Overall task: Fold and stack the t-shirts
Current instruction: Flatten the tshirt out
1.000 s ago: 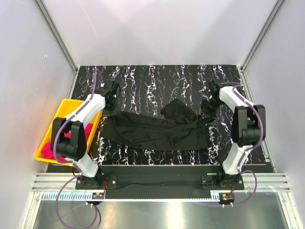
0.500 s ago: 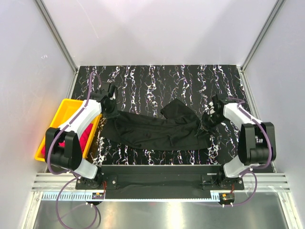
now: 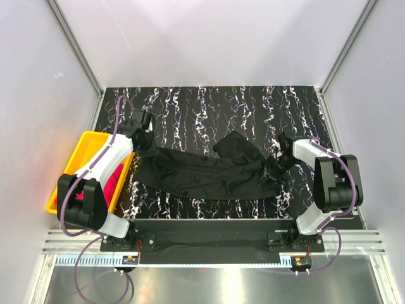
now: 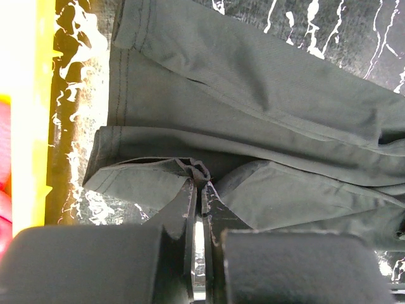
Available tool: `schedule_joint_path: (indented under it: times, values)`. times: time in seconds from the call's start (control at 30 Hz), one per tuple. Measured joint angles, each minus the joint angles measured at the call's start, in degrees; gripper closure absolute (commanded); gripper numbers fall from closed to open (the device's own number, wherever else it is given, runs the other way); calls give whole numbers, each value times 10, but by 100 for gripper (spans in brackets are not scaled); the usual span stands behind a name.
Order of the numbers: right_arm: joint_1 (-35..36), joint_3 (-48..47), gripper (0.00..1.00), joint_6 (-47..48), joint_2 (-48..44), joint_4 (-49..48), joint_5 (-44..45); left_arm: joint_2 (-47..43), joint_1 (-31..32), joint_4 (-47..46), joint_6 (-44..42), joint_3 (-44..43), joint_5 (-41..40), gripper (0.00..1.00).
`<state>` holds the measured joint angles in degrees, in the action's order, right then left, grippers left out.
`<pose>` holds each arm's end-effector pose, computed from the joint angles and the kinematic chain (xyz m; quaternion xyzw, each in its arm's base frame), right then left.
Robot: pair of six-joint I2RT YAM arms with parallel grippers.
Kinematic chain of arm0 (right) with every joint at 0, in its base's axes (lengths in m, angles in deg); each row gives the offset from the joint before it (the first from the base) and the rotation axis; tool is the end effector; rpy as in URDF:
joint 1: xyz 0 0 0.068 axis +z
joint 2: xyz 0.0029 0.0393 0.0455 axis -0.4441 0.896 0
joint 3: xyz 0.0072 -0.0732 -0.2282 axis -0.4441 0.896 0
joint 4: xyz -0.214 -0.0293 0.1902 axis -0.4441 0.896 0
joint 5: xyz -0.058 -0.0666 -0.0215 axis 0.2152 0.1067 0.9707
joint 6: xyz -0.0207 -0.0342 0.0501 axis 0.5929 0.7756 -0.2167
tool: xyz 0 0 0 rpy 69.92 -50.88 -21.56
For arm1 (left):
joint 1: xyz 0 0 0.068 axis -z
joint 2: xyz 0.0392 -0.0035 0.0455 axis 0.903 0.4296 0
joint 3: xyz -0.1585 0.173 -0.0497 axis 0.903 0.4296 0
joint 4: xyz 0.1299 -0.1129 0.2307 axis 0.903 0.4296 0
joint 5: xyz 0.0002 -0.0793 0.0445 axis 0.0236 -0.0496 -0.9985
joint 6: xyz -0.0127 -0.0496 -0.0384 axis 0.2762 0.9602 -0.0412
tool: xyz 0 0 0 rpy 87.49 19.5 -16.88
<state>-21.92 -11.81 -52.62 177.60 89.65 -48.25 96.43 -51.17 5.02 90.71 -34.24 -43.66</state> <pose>0.2807 0.0410 0.0887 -0.1429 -0.9700 -0.1929 0.0383 0.3190 -0.0739 0.1990 -0.0801 0.9710 -0.0508 0.2193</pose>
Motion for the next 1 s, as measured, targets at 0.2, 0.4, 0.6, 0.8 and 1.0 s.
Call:
schedule_joint_path:
  times: [0.2, 0.4, 0.6, 0.8, 1.0]
  values:
    - [1, 13, 56, -2, 2, 4, 26, 0, 0, -2, 0, 7, 4, 100]
    - [1, 12, 61, -5, 20, -4, 19, 0, 0, -2, 0, 8, 6, 100]
    - [5, 12, 67, -16, 31, -24, 3, 0, 0, -2, 0, 8, 6, 100]
    - [5, 12, 67, -22, 31, -31, 3, 0, 0, -2, 0, 8, 6, 100]
    - [5, 12, 67, -23, 23, -21, 6, 0, 0, -2, 0, 8, 6, 100]
